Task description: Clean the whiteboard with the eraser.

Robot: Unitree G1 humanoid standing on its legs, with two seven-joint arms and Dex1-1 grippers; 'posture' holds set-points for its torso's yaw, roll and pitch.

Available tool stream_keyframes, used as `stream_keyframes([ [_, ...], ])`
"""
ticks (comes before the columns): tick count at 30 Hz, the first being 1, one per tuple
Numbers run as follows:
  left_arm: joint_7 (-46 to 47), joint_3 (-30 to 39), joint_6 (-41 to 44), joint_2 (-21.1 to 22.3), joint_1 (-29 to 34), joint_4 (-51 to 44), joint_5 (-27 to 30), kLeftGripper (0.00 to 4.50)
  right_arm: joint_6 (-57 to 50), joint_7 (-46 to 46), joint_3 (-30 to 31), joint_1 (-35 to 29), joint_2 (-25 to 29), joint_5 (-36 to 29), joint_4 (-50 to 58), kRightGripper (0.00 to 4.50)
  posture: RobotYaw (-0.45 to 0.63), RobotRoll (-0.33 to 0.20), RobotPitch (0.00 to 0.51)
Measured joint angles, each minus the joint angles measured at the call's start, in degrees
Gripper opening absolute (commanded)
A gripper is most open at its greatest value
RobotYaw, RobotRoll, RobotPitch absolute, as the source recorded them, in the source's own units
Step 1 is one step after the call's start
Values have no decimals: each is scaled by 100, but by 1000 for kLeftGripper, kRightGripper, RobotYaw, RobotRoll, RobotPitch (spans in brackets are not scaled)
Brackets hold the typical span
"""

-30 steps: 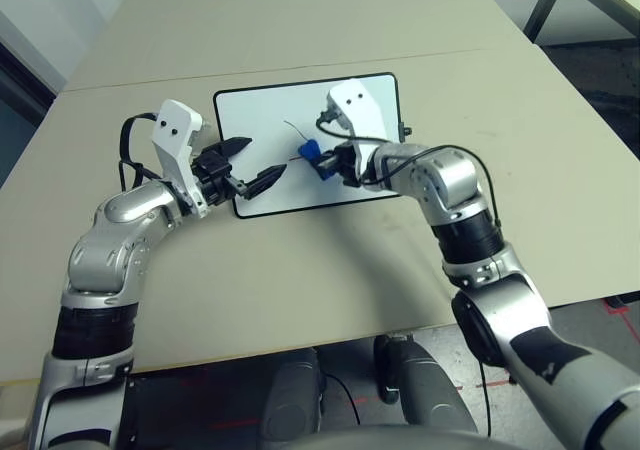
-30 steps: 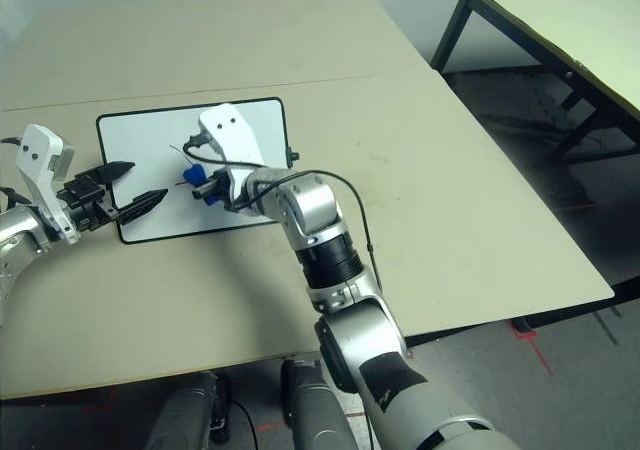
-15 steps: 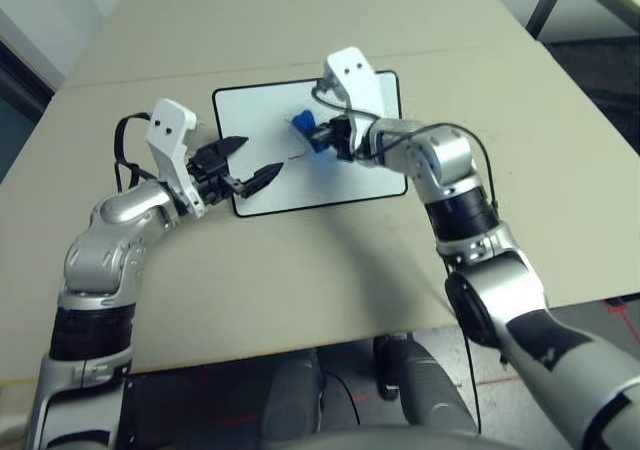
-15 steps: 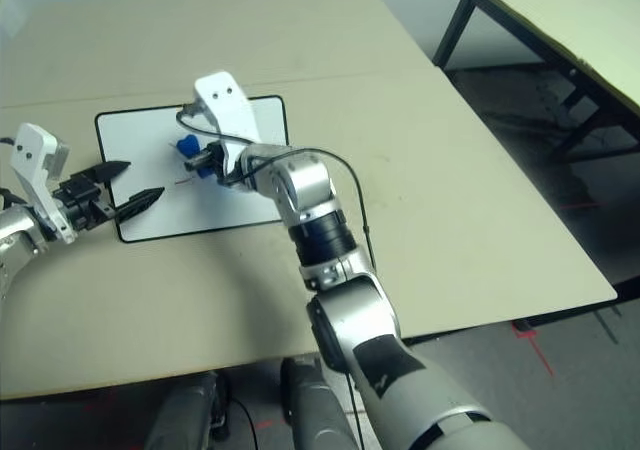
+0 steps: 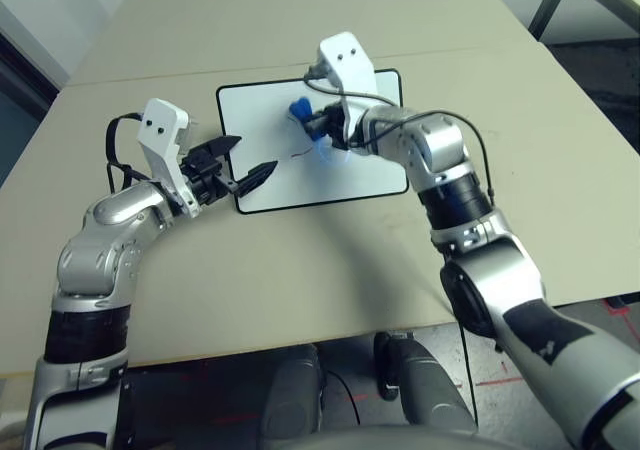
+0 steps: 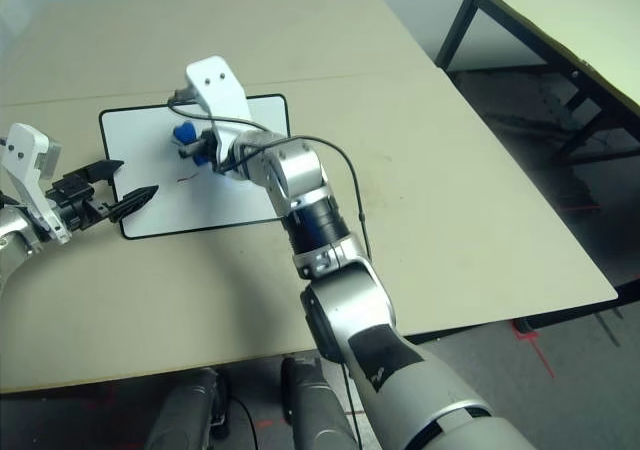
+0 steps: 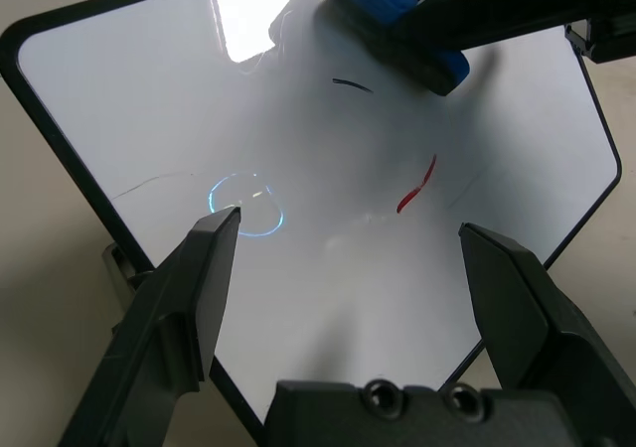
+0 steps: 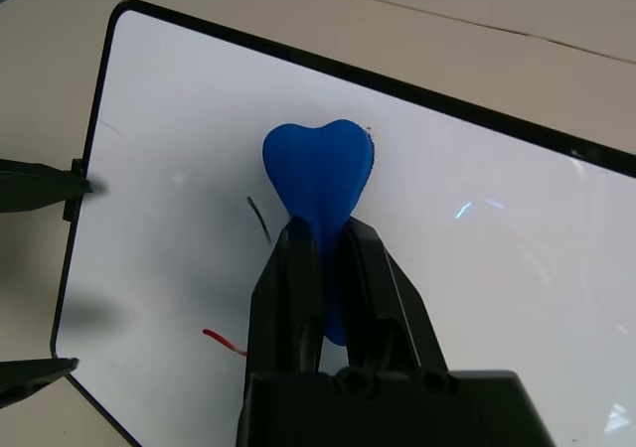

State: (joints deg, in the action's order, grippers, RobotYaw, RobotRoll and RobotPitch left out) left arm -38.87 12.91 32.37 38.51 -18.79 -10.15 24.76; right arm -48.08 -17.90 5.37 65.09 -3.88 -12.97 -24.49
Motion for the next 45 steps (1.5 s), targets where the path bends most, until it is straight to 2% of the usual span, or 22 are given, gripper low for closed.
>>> stream_keyframes([
  [5, 23, 27, 21, 0, 25, -37, 27, 4500, -679, -201, 602, -1072, -24, -27, 1118, 176, 229, 0, 195],
  [9, 43, 28, 41, 0, 29, -49, 60, 4500, -936, -205, 737, -1263, 8, -12, 1354, 176, 225, 0, 196],
  [11, 47, 29, 42, 1, 29, -52, 65, 4500, -897, -202, 712, -1153, 5, 6, 1204, 175, 225, 0, 197],
  [16, 50, 29, 46, 2, 26, -59, 71, 4500, -95, -61, 205, -130, -9, 49, 71, 174, 228, 0, 198],
  [18, 54, 30, 47, 1, 28, -60, 72, 4500, 208, -33, 45, 97, -12, 56, -271, 174, 228, 0, 198],
  [23, 57, 30, 55, 2, 30, -61, 81, 4500, 392, -124, 59, 89, -169, 57, -401, 170, 233, 0, 202],
  [29, 62, 190, 57, 94, 75, -35, 86, 4500, -135, -371, 596, -537, -140, 62, 282, 170, 233, 0, 203],
  [32, 73, 257, 57, 108, 72, 23, 86, 4500, -124, -358, 578, -477, -143, 78, 188, 169, 232, 0, 202],
  [36, 98, 316, 55, 107, 62, 109, 88, 4500, 383, -141, 191, 204, -210, 95, -630, 169, 234, 0, 202],
  [39, 115, 388, 55, 107, 63, 141, 88, 4500, 776, -40, -40, 474, -216, 131, -1027, 169, 237, 0, 203],
  [43, 133, 392, 55, 101, 64, 140, 96, 4500, 834, -75, -28, 412, -269, 161, -979, 168, 238, 0, 205],
  [45, 147, 397, 55, 98, 66, 138, 102, 4500, 658, -127, 95, 135, -251, 165, -613, 168, 238, 0, 206],
])
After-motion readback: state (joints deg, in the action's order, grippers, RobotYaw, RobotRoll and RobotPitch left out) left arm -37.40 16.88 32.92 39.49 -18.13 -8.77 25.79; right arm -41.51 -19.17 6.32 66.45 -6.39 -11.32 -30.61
